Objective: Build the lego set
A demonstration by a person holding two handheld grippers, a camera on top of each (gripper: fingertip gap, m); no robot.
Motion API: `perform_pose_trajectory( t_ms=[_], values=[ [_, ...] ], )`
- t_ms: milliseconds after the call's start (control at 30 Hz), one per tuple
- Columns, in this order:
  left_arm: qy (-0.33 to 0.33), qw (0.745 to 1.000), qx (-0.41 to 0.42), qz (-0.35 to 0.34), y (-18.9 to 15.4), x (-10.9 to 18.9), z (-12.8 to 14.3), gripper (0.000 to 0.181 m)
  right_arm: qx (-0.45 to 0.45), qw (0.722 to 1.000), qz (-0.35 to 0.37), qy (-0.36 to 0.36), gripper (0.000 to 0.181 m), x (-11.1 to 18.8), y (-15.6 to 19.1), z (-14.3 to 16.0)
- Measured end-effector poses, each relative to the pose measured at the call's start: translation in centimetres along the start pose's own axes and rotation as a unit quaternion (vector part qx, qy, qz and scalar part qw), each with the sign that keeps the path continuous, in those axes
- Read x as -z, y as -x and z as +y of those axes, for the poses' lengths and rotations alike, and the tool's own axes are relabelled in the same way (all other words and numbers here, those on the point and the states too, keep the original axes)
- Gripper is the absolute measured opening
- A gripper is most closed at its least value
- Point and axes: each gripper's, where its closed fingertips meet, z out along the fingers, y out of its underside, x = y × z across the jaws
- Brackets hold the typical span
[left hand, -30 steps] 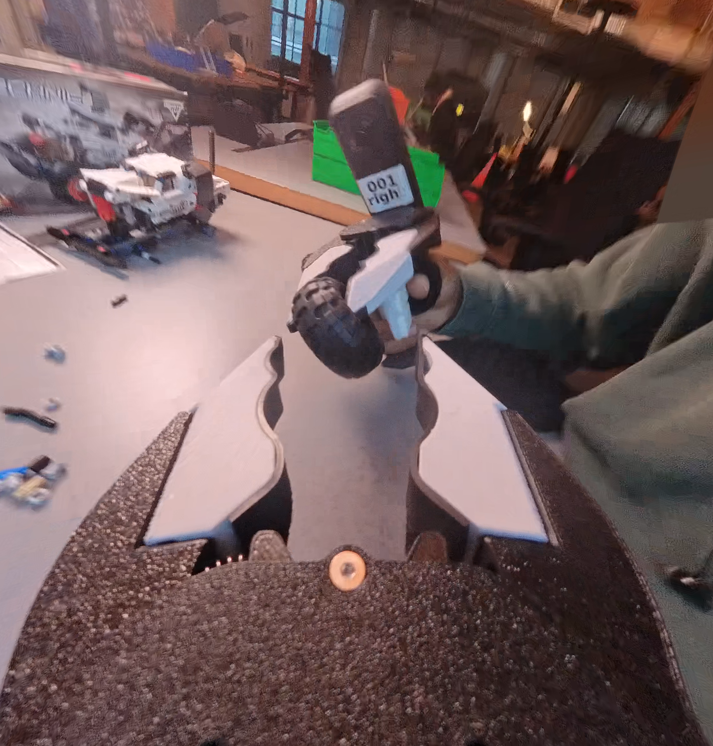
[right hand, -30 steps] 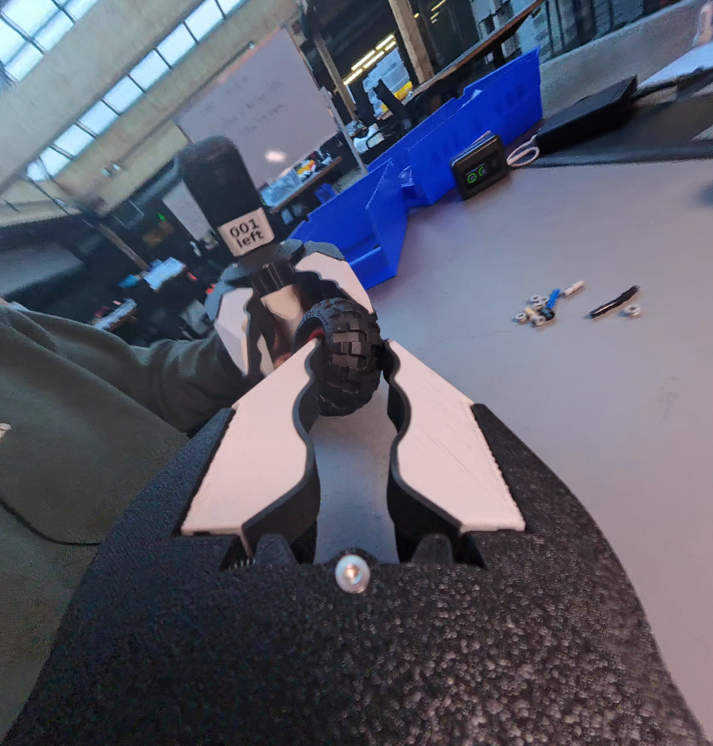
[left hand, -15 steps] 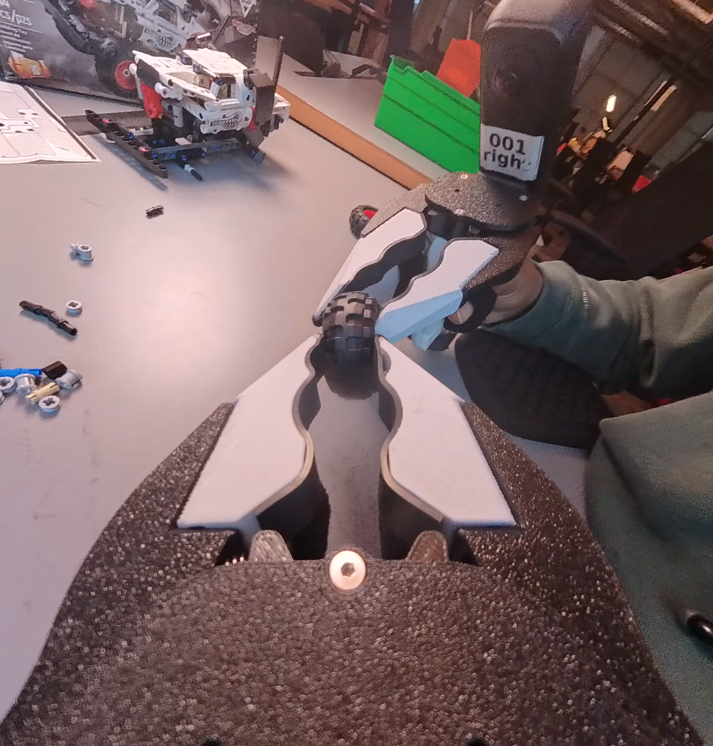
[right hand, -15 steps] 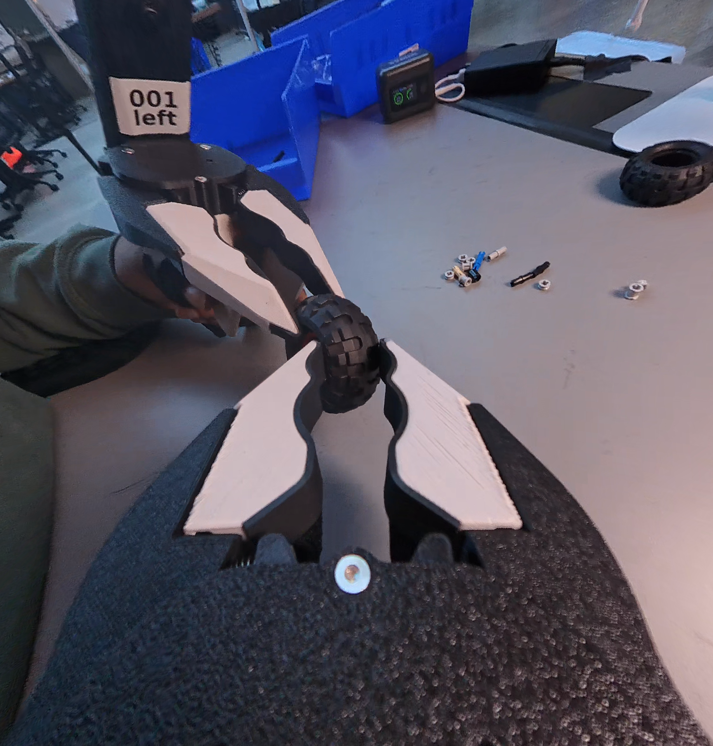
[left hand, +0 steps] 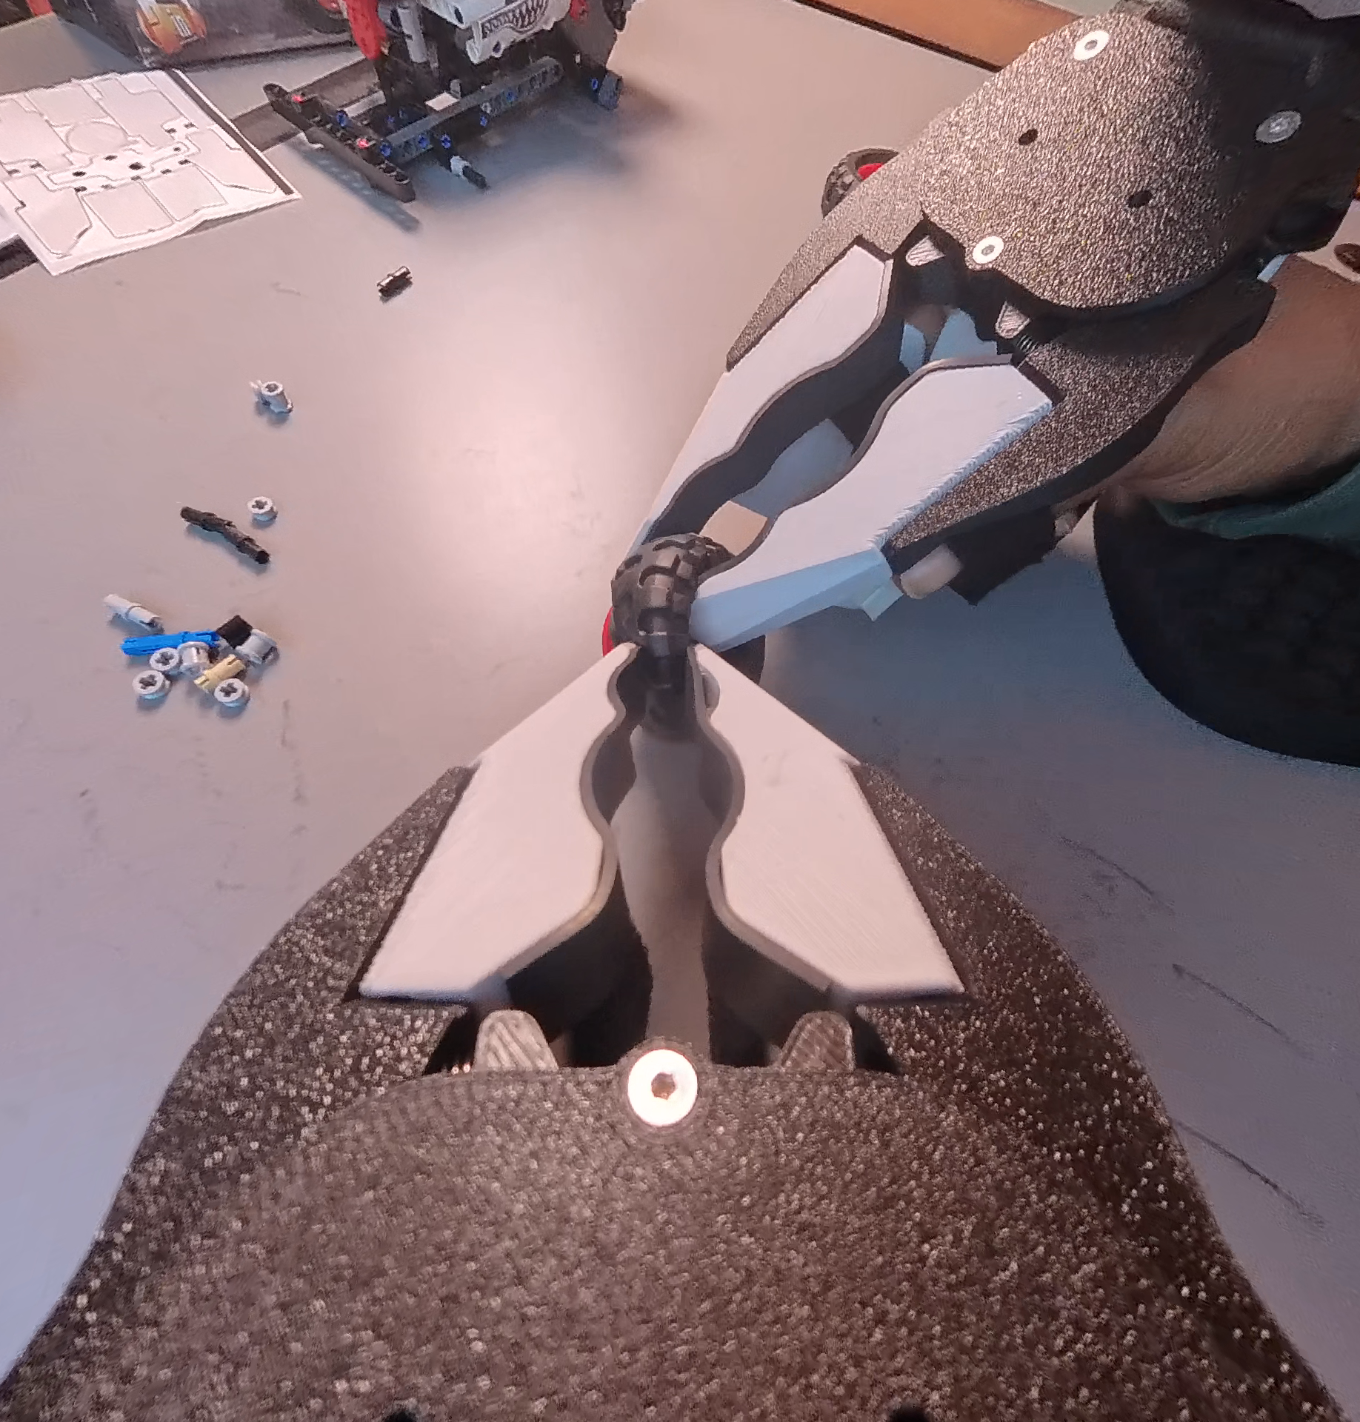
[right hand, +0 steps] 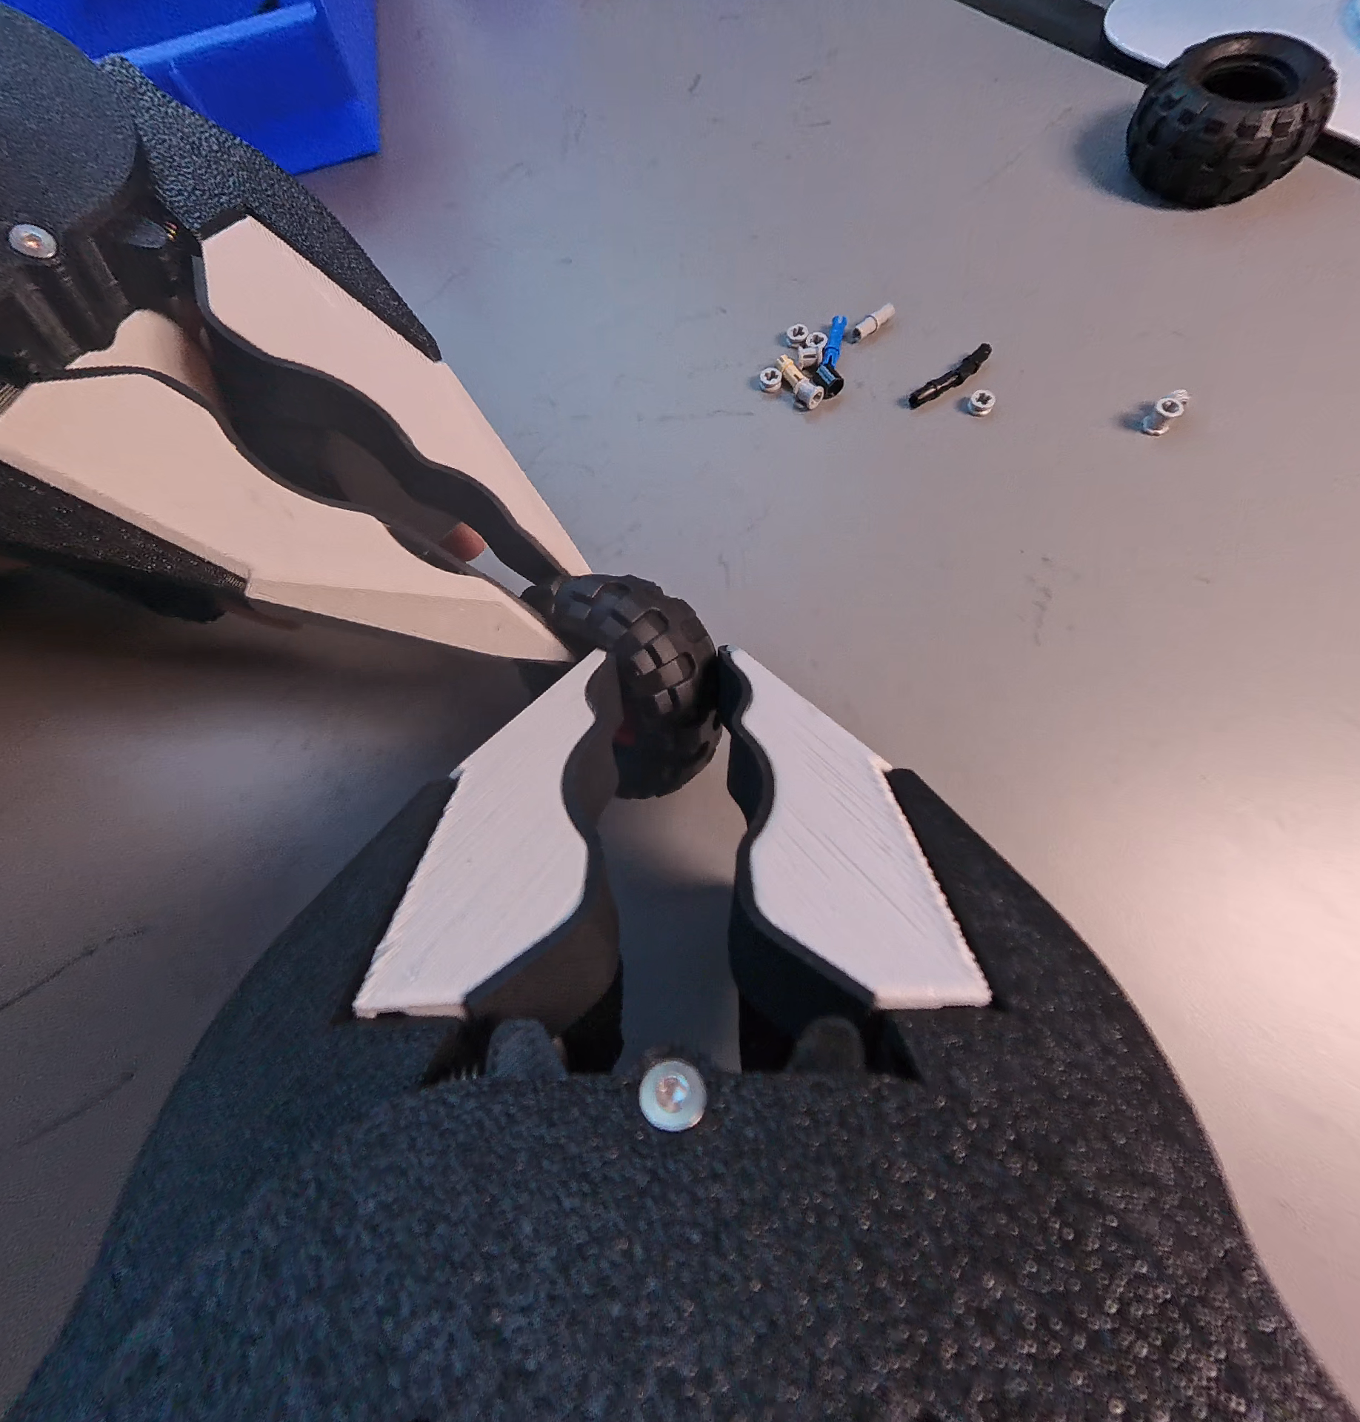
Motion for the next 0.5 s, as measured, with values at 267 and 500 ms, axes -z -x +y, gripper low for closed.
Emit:
perform_pose_trajectory(
  t_ms=[267, 500],
  values=[
    [0.006, 0.999, -0.026, -0.031, 0.4, 0.2, -0.1, 0.003, 0.024, 0.998, 0.049, 0.016, 0.022, -0.6, -0.3, -0.2],
    [0.002, 0.999, -0.032, -0.035, 0.2, 0.3, -0.4, 0.003, 0.069, 0.992, 0.1, 0.023, 0.021, -1.1, -1.1, -0.6]
  ],
)
